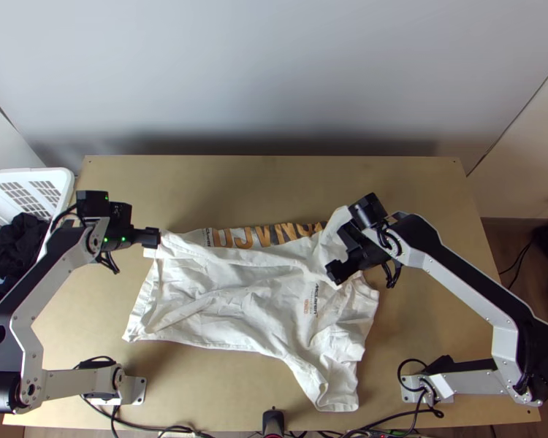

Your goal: Fold the t-shirt

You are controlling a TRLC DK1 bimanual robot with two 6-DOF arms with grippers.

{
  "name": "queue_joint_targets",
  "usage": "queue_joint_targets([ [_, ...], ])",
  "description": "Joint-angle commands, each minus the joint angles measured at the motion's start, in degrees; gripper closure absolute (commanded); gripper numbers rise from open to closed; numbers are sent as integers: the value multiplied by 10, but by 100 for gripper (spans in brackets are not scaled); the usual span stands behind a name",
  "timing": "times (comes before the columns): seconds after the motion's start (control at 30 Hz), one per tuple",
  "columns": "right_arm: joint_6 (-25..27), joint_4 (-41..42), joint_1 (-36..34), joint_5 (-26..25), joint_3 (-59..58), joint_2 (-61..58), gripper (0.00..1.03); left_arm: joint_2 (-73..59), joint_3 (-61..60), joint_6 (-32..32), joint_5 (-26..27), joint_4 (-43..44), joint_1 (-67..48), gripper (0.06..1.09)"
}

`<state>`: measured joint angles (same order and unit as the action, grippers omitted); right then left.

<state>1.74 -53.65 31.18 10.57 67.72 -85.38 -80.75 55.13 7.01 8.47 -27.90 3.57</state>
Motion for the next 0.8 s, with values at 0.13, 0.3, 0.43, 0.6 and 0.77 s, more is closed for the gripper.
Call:
queue_joint_targets([
  [0.13, 0, 3, -10, 0, -2, -2, 11, 22, -19, 7, 28, -66, -7, 12],
  [0.3, 0, 5, -10, 0, -1, -6, 11, 63, -78, 59, 37, -96, -7, 12],
  [0.43, 0, 5, -10, 0, -3, -7, 11, 82, -96, 71, 37, -87, 6, 12],
  [0.6, 0, 6, -4, 0, -7, -9, 11, 59, -79, 36, 37, -32, 6, 12],
  [0.77, -1, 5, -4, 0, -8, -7, 11, 0, -44, 4, 36, 7, -5, 12],
])
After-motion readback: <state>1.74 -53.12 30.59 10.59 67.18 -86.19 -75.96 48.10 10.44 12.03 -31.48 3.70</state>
